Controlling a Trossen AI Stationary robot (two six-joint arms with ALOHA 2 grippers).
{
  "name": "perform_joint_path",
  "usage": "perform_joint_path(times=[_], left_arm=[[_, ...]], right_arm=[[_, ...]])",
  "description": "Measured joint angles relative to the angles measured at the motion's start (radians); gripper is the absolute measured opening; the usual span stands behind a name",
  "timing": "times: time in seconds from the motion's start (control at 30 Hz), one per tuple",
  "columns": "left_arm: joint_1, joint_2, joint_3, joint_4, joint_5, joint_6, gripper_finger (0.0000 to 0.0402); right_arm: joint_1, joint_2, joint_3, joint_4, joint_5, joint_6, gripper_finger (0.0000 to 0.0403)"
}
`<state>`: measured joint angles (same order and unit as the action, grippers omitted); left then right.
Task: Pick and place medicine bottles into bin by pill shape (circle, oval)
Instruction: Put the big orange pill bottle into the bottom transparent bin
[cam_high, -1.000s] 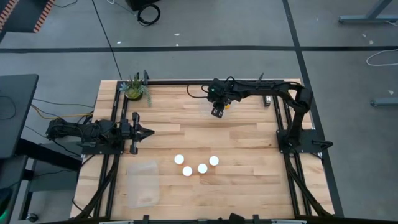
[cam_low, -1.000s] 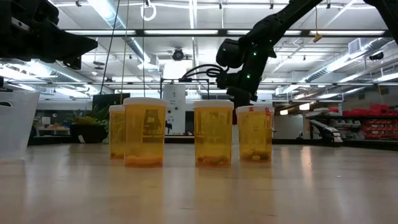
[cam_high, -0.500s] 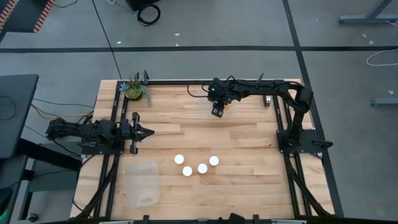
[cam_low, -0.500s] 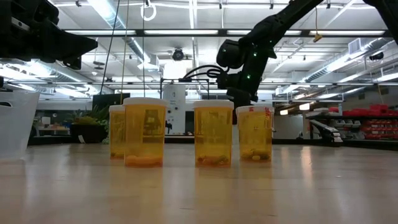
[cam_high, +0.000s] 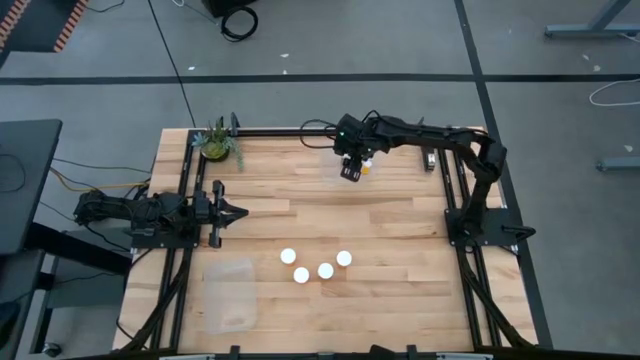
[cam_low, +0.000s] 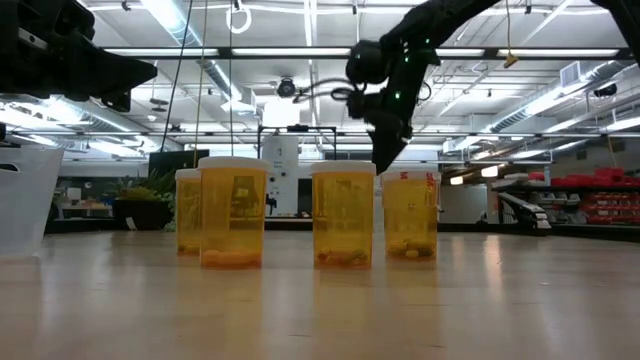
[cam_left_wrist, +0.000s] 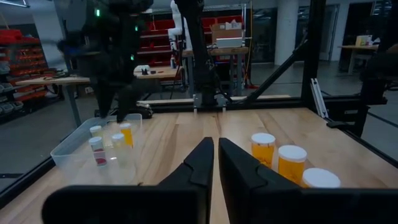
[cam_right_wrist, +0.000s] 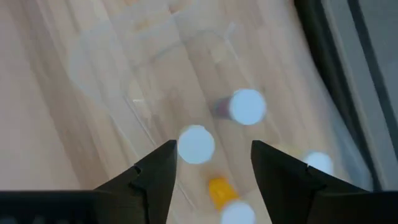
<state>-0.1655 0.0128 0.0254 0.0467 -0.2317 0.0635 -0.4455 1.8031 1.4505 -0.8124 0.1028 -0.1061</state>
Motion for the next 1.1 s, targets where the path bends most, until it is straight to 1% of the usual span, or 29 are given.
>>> perform_joint_path(times=[0.07, 0.13, 0.27, 0.37, 0.53, 0.73, 0.8, 0.87, 1.0, 1.1], left_arm=[[0.000, 0.000, 0.000, 0.000, 0.000, 0.000, 0.0028], [0.000, 0.000, 0.000, 0.000, 0.000, 0.000, 0.0026], [0.000, 0.000, 0.000, 0.000, 0.000, 0.000, 0.0029], [0.000, 0.000, 0.000, 0.000, 0.000, 0.000, 0.0034], [0.000, 0.000, 0.000, 0.001, 0.000, 0.000, 0.0034], [0.000, 0.000, 0.000, 0.001, 0.000, 0.000, 0.0026], [0.000, 0.000, 0.000, 0.001, 0.000, 0.000, 0.0026], [0.000, 0.000, 0.000, 0.001, 0.000, 0.000, 0.0029], [0.000, 0.000, 0.000, 0.001, 0.000, 0.000, 0.0035], [0.000, 0.000, 0.000, 0.001, 0.000, 0.000, 0.0035]], right_arm=[[0.005, -0.038, 0.000, -0.004, -0.023, -0.002, 0.0212], [0.012, -0.088, -0.015, 0.019, -0.067, 0.003, 0.0208], [0.041, -0.220, -0.102, 0.145, -0.137, 0.010, 0.0196], [0.065, -0.333, -0.208, 0.276, -0.179, 0.016, 0.0191], [0.112, -0.531, -0.410, 0.482, -0.186, 0.075, 0.0188], [0.204, -0.746, -0.624, 0.617, -0.184, 0.175, 0.0188], [0.245, -0.813, -0.685, 0.644, -0.167, 0.212, 0.0188], [0.297, -0.876, -0.749, 0.676, -0.122, 0.244, 0.0188], [0.416, -0.992, -0.865, 0.739, 0.005, 0.296, 0.0188], [0.500, -1.061, -0.944, 0.795, 0.095, 0.297, 0.0188]])
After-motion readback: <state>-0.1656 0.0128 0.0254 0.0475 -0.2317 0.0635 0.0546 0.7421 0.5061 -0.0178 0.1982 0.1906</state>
